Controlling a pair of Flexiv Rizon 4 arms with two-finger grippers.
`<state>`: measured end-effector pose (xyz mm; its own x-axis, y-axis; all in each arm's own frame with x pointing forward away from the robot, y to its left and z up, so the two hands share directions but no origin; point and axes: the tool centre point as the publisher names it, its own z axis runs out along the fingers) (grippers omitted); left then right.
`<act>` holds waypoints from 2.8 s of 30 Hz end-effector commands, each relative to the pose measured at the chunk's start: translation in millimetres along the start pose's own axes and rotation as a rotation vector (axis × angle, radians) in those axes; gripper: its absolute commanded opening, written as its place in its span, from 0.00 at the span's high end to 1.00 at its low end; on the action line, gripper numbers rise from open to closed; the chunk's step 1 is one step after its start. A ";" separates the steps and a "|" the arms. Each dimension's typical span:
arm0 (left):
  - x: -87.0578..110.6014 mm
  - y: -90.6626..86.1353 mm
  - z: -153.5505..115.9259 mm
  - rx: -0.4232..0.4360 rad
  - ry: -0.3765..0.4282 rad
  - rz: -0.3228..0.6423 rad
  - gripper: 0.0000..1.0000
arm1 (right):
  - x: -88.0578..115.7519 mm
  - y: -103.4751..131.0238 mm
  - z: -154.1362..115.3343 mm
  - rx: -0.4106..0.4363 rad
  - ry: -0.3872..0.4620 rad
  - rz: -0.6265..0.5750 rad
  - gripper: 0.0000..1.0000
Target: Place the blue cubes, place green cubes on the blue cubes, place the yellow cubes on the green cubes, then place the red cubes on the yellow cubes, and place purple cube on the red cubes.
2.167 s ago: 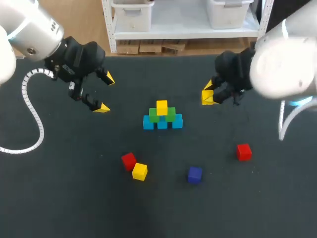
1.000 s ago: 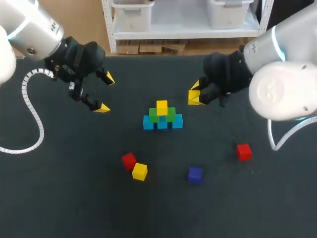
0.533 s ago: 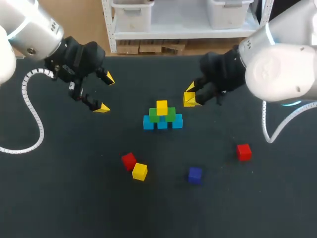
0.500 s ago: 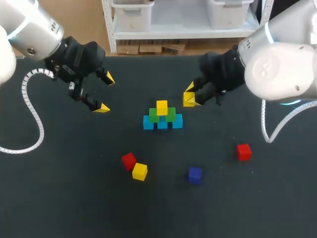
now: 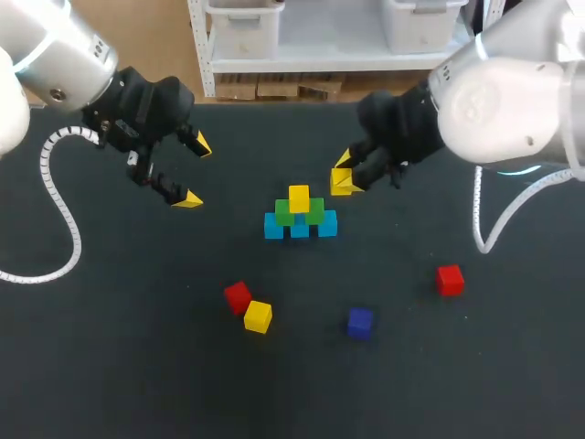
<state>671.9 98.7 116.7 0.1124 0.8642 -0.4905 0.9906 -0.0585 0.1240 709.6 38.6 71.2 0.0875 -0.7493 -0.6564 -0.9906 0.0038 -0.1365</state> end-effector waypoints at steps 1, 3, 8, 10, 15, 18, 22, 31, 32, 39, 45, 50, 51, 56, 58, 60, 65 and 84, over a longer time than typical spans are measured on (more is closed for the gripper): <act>0.0 1.1 -0.3 0.003 0.002 0.000 0.00 | -1.7 -0.6 1.9 -0.005 -0.001 0.001 1.00; 0.0 1.1 -0.3 0.003 0.002 0.000 0.00 | -3.1 0.3 2.5 -0.008 0.000 0.001 1.00; 0.0 1.1 -0.3 0.003 0.002 0.000 0.00 | -5.8 1.9 3.9 -0.016 0.009 0.003 1.00; 0.0 1.1 -0.3 0.003 0.002 0.000 0.00 | -6.8 2.8 4.7 -0.020 0.014 0.005 1.00; 0.0 1.1 -0.3 0.003 0.002 0.000 0.00 | -8.8 4.8 6.1 -0.029 0.019 0.017 1.00; 0.0 1.1 -0.3 0.003 0.002 0.000 0.00 | -11.1 6.6 6.4 -0.027 0.018 0.020 1.00; 0.0 1.1 -0.3 0.003 0.002 0.000 0.00 | -13.2 8.7 8.4 -0.031 0.016 0.023 1.00; 0.0 1.1 -0.3 0.003 0.002 0.000 0.00 | -14.7 11.3 14.0 -0.046 0.021 0.029 1.00; 0.0 1.1 -0.3 0.003 0.002 0.000 0.00 | -14.8 11.3 14.6 -0.048 0.022 0.030 1.00; 0.0 1.1 -0.3 0.003 0.002 0.000 0.00 | -15.0 11.2 17.3 -0.054 0.025 0.038 1.00; 0.0 1.1 -0.3 0.003 0.002 0.000 0.00 | -14.9 12.6 20.2 -0.061 0.027 0.042 1.00; 0.0 1.1 -0.3 0.003 0.002 0.000 0.00 | -15.9 13.5 21.7 -0.065 0.027 0.046 1.00; 0.0 1.1 -0.3 0.003 0.002 0.000 0.00 | -16.2 13.8 22.0 -0.066 0.027 0.046 1.00; 0.0 1.1 -0.3 0.003 0.002 0.000 0.00 | -16.7 14.5 23.0 -0.069 0.025 0.048 1.00; 0.0 1.1 -0.3 0.003 0.002 0.000 0.00 | -16.8 14.7 23.2 -0.070 0.025 0.050 1.00; 0.0 1.1 -0.3 0.003 0.002 0.000 0.00 | -16.7 15.1 23.6 -0.072 0.024 0.051 1.00; 0.0 1.1 -0.3 0.003 0.002 0.000 0.00 | -17.1 15.7 24.4 -0.075 0.023 0.054 1.00; 0.0 1.1 -0.3 0.003 0.002 0.000 0.00 | -18.7 18.8 29.1 -0.085 0.017 0.057 1.00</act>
<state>671.9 98.7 116.7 0.1124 0.8642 -0.4905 0.9906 -0.0585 0.1240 691.4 71.6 59.9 0.0296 -0.7623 -0.6466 -0.9993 -0.0072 -0.0372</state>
